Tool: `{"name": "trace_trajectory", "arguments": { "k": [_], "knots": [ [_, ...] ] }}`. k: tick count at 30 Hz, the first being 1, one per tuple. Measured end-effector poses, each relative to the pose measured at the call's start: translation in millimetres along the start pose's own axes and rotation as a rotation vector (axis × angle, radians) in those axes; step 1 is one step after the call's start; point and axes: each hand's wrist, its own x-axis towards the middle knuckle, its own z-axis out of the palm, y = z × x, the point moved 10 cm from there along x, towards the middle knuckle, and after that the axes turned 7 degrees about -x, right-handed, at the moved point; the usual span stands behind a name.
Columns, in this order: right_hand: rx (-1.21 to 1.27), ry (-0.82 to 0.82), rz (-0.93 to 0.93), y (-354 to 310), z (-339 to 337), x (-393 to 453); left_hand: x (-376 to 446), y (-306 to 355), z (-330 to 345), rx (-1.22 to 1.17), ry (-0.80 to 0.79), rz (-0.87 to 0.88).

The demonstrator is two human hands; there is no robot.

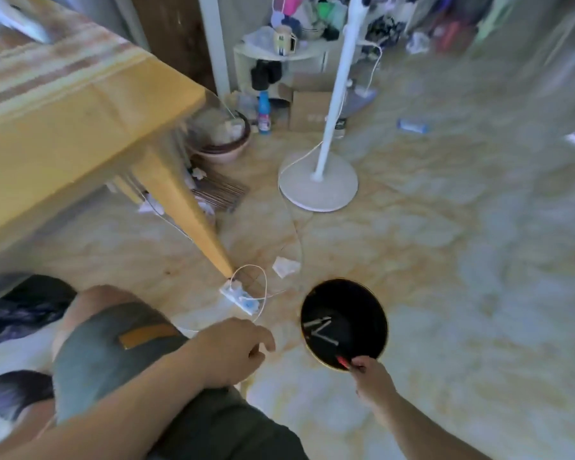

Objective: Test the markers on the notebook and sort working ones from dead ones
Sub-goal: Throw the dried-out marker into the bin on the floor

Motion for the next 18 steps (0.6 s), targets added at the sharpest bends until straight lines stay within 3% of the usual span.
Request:
{"name": "trace_trajectory", "arguments": {
  "k": [3,6,10,12,18],
  "knots": [
    [0.078,0.028,-0.017,-18.1,0.9,12.3,-4.7,-16.4,-18.3,-0.092,0.123,-0.05],
    [0.15,0.033,-0.043,-56.7,-11.0,14.9,-10.2,-28.7,-18.8,-0.079,0.137,-0.099],
    [0.239,0.04,-0.163,-153.4,-33.9,-21.0,-22.5,-9.4,-26.8,-0.105,0.133,0.009],
    [0.29,0.05,-0.293,-209.4,-42.8,-43.6,-37.0,1.0,-56.8,-0.09,0.178,0.077],
    [0.323,0.163,-0.949,-428.1,-92.8,-205.4,-179.1,-1.4,-247.2,-0.159,0.659,0.262]
  ]
}}
